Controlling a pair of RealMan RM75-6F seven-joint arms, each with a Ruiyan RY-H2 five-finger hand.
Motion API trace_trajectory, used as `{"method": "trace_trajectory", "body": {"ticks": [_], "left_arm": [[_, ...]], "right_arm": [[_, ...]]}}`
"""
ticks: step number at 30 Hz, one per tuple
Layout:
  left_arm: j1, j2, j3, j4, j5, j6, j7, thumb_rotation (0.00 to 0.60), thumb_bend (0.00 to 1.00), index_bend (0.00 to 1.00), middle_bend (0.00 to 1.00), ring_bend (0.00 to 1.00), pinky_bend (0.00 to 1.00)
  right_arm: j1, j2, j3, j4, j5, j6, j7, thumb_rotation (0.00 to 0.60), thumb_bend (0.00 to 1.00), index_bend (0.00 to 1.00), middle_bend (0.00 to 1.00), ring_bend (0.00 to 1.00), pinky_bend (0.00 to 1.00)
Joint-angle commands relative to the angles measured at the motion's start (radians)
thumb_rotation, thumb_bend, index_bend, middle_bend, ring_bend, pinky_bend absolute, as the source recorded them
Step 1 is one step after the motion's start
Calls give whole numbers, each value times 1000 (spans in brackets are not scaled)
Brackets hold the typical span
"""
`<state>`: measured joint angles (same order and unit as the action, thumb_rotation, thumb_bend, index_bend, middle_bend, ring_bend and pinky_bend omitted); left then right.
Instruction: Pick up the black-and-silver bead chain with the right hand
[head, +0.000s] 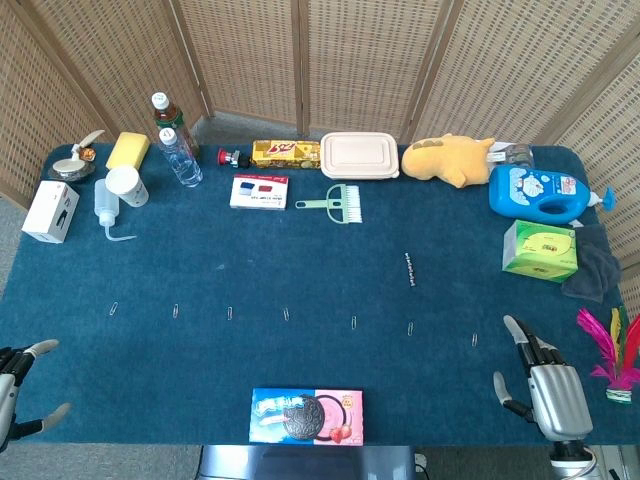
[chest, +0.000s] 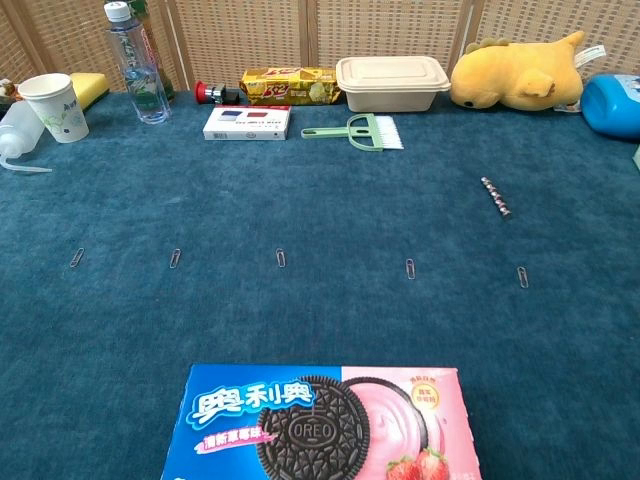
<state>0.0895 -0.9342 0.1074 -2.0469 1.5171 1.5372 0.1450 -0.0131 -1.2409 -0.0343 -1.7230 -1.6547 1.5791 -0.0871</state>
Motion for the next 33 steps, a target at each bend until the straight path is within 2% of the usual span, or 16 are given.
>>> {"method": "trace_trajectory", "body": {"ticks": [1,13,19,23,29,33], "left_arm": [[-3,-11,-6,5,9,1,-8,587,265,206,250,200,110],[-14,-14,-21,2,19,-5,2,585,265,217,250,200,110],[-45,-9,-40,-7,-4,-46,1,585,265,217,250,200,110],[-65,-21,-46,-3,-21,-79,1,587,265,217,250,201,110],[-88,-35,-62,6,-54,-110,11,585,265,217,250,202,110],[-109,-51,-73,11,-78,-137,23,585,265,217,250,202,110]], "right_arm": [[0,1,1,-1,4,-3,1,505,487,25,129,226,289],[34,15,28,-20,-7,-25,45,506,472,25,126,226,289],[95,-6,100,-91,22,-68,-28,505,440,25,126,225,289],[159,-29,143,-134,66,-148,-85,506,424,25,126,223,289],[266,-95,222,-165,176,-268,-216,504,412,25,117,152,289],[362,-174,275,-135,294,-376,-282,503,399,25,133,182,292]]}}
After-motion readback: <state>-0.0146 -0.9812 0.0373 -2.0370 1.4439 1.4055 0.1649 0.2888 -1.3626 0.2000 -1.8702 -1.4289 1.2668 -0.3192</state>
